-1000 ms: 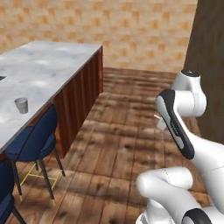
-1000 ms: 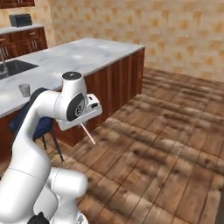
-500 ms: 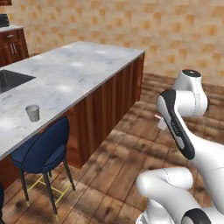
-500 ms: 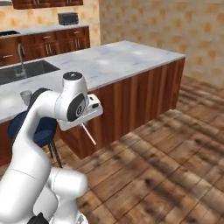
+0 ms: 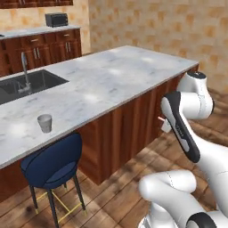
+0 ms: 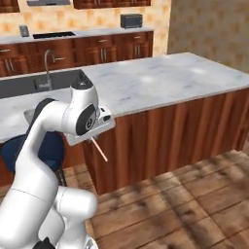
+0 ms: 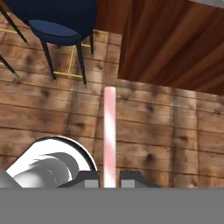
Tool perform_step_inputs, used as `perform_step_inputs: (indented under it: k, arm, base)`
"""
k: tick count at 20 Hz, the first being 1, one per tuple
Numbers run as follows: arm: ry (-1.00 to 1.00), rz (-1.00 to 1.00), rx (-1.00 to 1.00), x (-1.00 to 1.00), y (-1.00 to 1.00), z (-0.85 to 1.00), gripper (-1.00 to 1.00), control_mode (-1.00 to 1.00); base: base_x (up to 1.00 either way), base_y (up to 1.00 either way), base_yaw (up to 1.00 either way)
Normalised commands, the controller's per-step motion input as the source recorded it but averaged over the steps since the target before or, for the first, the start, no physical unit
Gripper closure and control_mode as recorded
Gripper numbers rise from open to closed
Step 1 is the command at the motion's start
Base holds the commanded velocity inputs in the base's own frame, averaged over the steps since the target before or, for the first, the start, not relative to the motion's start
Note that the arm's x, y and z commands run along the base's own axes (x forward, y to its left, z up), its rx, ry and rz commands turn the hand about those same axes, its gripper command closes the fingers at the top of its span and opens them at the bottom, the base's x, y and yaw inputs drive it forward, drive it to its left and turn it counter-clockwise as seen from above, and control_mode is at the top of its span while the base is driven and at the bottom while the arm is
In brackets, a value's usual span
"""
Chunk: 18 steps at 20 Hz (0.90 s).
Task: Take a straw from the drawer in front and place it inside the glass cup on the dining counter.
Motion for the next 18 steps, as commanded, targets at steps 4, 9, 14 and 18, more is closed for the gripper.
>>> perform_step_inputs:
  k: [4, 9, 14, 18]
  arm:
    - [0.00, 0.00, 0.00, 0.00, 0.00, 0.00, 1.00, 1.00]
    - [0.00, 0.00, 0.00, 0.00, 0.00, 0.00, 1.00, 1.00]
    - [0.00, 0.00, 0.00, 0.00, 0.00, 0.00, 1.00, 1.00]
    - [0.00, 0.00, 0.00, 0.00, 0.00, 0.00, 1.00, 1.00]
  base:
    - [0.85, 0.00, 0.44]
    - [0.65, 0.00, 0.43]
    - [0.50, 0.00, 0.50]
    - [0.56, 0.00, 0.53]
